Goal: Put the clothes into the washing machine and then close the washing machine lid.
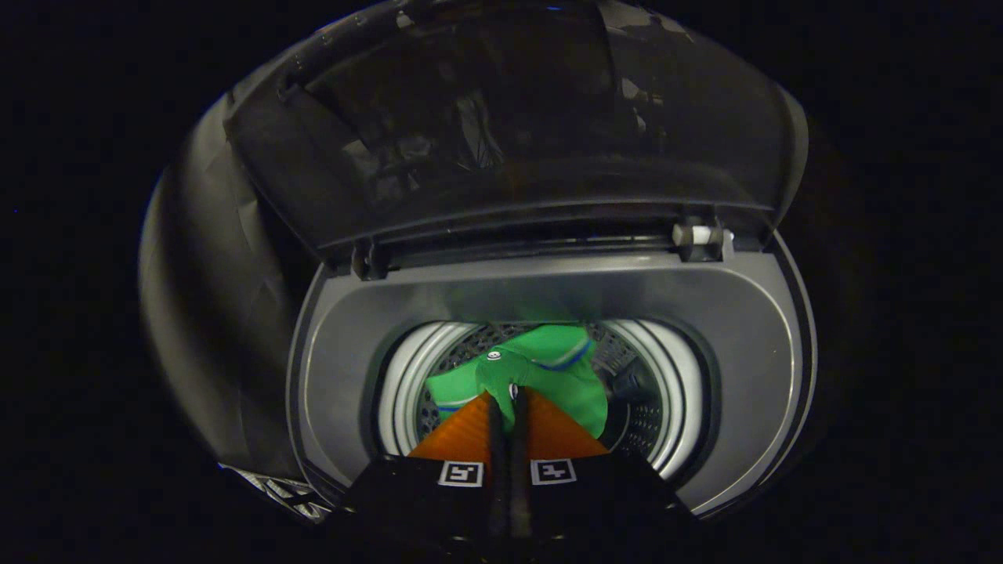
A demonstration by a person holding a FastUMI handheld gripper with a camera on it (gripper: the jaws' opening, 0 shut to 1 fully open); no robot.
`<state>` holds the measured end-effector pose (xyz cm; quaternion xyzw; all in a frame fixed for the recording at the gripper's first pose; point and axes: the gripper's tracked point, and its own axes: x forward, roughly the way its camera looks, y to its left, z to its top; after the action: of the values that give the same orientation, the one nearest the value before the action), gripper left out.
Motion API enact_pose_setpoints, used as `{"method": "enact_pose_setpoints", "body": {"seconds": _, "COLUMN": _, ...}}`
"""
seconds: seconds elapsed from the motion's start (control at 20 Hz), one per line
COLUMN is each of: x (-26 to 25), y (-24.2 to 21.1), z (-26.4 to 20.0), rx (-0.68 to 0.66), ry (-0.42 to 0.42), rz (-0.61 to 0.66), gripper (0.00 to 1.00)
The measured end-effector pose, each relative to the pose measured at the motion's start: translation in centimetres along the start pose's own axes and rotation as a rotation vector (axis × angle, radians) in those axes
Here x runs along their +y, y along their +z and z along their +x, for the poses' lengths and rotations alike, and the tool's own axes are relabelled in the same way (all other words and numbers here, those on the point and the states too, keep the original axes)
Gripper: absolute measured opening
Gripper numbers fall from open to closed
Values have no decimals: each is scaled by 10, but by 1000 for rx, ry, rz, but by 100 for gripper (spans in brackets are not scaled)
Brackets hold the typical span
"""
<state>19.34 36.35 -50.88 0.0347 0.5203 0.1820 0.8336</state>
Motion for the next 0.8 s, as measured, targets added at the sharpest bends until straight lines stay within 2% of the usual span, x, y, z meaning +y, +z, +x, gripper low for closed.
{"method": "enact_pose_setpoints", "body": {"seconds": 0.25, "x": -12, "y": -8, "z": 13, "rx": 26, "ry": -54, "rz": -13, "gripper": 9}}
{"method": "enact_pose_setpoints", "body": {"seconds": 0.3, "x": -11, "y": -7, "z": 13, "rx": 26, "ry": -51, "rz": -8, "gripper": 12}}
{"method": "enact_pose_setpoints", "body": {"seconds": 0.55, "x": -21, "y": -11, "z": 13, "rx": 44, "ry": -80, "rz": -41, "gripper": 98}}
{"method": "enact_pose_setpoints", "body": {"seconds": 0.8, "x": -19, "y": -9, "z": 4, "rx": 30, "ry": -70, "rz": -34, "gripper": 99}}
